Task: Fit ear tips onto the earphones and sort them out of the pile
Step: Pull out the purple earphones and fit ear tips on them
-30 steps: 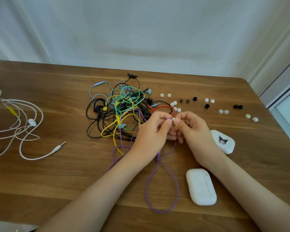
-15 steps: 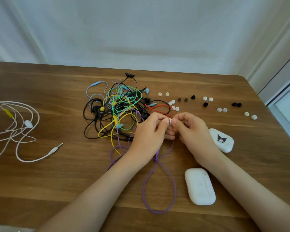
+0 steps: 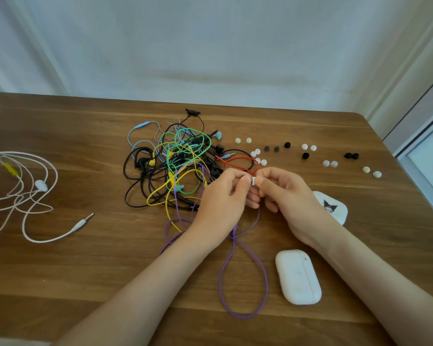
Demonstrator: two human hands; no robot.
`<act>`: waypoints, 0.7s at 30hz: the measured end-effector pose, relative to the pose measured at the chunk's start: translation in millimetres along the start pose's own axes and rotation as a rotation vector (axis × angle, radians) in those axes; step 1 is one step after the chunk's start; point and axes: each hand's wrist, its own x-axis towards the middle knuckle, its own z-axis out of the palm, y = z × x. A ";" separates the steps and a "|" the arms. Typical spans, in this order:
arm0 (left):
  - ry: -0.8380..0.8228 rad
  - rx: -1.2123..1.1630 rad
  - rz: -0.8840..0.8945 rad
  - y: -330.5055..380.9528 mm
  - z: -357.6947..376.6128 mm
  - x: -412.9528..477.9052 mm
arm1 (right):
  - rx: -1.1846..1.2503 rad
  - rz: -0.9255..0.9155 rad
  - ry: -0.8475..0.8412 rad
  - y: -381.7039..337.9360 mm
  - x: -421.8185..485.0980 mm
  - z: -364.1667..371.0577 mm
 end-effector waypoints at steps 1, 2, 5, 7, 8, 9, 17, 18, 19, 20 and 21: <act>0.014 0.018 0.006 -0.4 0.3 0.2 | -0.004 -0.004 0.029 -0.4 -0.3 2.6; 0.034 0.052 0.024 -1.4 0.7 0.8 | -0.002 -0.009 0.054 -0.5 -0.8 5.1; 0.101 0.222 0.152 -4.6 3.1 0.2 | 0.014 -0.031 0.105 -1.9 -2.3 11.4; 0.144 0.305 0.243 -5.9 4.3 -1.7 | 0.042 -0.038 0.124 -3.2 -3.9 14.2; 0.163 0.335 0.283 -6.6 4.7 -2.4 | 0.060 -0.041 0.125 -3.8 -4.9 14.9; 0.173 0.350 0.310 -7.3 5.0 -2.8 | 0.076 -0.045 0.122 -5.0 -6.2 15.3; 0.074 0.100 0.176 -10.1 3.6 0.0 | -0.029 -0.046 0.112 -3.9 -4.3 11.8; 0.072 0.053 0.154 -9.0 3.8 0.0 | -0.043 -0.046 0.126 -3.3 -3.5 12.0; 0.067 0.008 0.129 -7.9 3.7 0.3 | -0.044 -0.048 0.139 -3.1 -3.1 12.5; 0.056 -0.035 0.103 -6.8 3.6 0.6 | -0.039 -0.051 0.146 -3.4 -3.1 13.1; 0.041 -0.073 0.079 -5.5 3.6 0.9 | -0.031 -0.051 0.150 -3.2 -3.1 13.1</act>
